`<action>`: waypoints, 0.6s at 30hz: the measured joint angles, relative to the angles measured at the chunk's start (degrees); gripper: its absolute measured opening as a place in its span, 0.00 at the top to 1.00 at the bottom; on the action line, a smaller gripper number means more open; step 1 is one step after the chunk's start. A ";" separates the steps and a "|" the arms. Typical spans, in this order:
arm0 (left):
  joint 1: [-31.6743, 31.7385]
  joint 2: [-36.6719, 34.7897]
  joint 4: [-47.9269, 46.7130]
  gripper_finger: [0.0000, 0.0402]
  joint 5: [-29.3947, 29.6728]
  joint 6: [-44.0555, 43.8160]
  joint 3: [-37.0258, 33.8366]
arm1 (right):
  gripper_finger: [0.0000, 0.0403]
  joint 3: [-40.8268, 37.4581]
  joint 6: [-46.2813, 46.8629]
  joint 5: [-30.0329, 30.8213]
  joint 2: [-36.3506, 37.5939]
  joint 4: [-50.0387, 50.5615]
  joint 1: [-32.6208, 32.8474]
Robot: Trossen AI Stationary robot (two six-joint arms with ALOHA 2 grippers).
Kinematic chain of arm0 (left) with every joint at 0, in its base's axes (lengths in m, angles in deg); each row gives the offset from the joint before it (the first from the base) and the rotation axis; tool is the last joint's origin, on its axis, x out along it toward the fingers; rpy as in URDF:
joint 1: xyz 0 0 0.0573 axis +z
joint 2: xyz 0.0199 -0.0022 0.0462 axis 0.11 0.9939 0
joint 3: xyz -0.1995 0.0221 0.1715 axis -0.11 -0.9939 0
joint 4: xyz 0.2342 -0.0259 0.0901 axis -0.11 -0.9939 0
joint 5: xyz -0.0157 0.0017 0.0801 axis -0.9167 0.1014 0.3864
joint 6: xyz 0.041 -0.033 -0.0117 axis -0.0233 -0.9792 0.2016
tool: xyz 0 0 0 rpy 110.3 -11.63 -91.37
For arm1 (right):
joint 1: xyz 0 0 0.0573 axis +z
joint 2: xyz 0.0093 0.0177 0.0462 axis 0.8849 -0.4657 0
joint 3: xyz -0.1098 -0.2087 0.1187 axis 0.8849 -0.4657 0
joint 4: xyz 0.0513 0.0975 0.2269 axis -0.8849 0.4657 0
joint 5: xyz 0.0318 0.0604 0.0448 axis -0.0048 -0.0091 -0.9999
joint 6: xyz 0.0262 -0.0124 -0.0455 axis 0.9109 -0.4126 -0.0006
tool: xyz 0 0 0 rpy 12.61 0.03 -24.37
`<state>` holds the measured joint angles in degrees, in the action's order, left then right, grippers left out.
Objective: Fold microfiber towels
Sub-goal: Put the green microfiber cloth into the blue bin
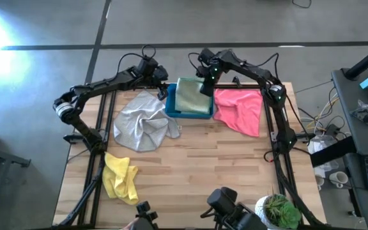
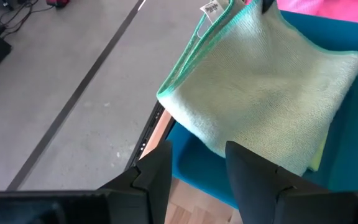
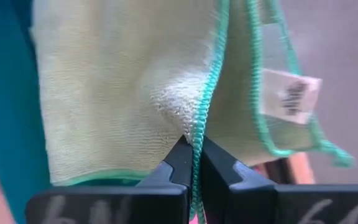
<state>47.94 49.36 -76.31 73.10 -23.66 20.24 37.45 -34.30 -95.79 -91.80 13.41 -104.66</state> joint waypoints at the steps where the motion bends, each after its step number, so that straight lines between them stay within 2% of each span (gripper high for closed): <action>1: 0.00 0.00 0.26 0.66 0.00 0.01 -0.04 | 0.98 0.46 -0.36 1.72 0.00 -0.01 0.02; 4: 0.00 0.00 0.90 0.66 -0.11 0.02 -0.07 | 0.98 1.41 -1.54 6.35 0.00 -0.18 0.01; 8: 0.00 0.00 1.31 0.66 -2.94 -0.74 -0.07 | 0.98 1.25 -2.45 6.65 0.02 -0.72 -0.37; 12: -0.01 -0.02 2.99 0.66 -3.16 -3.41 -0.07 | 0.97 0.84 -3.04 6.72 0.02 -0.96 -0.37; 18: 0.00 -0.02 5.63 0.66 0.02 -2.91 0.28 | 0.84 0.82 -2.45 6.72 0.02 -1.02 -0.37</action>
<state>47.94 49.34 -70.69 73.12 -26.57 20.52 38.27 -36.75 -89.07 -91.78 12.39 -105.03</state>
